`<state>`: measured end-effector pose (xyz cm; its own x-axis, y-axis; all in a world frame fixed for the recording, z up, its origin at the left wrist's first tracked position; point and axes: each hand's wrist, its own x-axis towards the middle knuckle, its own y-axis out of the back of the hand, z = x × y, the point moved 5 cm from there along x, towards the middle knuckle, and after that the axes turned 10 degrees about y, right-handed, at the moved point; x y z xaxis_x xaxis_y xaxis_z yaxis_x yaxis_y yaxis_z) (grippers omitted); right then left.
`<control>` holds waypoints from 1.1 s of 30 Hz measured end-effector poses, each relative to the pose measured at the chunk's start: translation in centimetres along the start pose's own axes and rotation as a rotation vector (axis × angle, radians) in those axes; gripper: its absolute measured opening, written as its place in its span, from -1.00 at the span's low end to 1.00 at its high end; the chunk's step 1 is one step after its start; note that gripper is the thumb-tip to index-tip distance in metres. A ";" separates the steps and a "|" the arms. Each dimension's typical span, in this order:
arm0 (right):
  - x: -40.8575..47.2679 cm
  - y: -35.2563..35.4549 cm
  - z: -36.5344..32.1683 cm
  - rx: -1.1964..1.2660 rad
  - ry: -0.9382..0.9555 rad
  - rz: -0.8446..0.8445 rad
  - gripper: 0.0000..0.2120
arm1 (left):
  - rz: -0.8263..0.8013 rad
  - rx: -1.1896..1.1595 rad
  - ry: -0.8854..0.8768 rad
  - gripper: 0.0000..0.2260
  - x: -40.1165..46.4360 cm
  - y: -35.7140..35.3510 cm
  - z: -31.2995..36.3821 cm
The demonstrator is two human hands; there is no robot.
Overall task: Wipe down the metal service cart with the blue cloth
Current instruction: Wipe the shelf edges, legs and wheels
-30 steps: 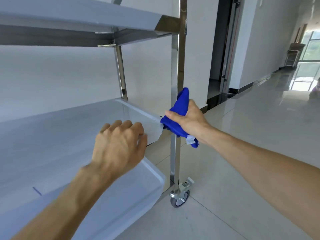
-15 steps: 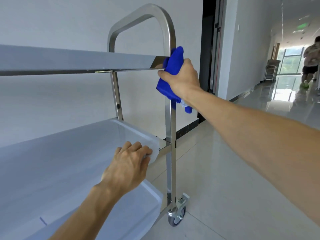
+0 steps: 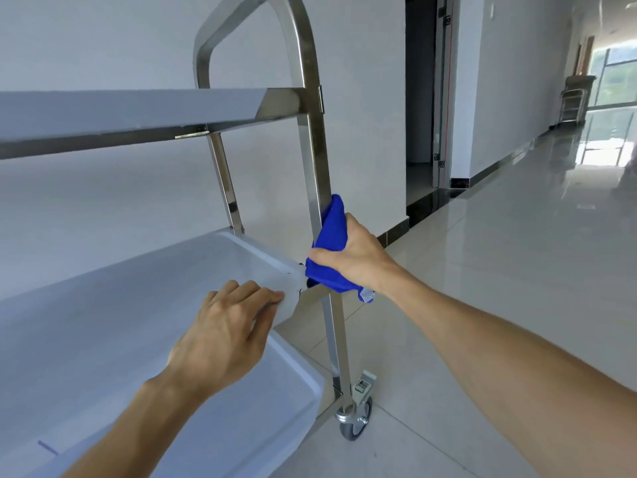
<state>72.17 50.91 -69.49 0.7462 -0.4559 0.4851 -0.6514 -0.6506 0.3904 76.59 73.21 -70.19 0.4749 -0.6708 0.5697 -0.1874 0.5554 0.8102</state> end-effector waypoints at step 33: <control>-25.8 1.4 -13.7 0.315 0.395 -0.669 -0.75 | 0.515 -0.199 0.917 -0.88 -12.5 22.7 22.3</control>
<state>50.13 70.14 -70.72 0.8201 0.2951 0.4902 0.0243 -0.8739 0.4854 47.26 83.24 -55.80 0.8591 0.2473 0.4482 -0.4456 0.7921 0.4171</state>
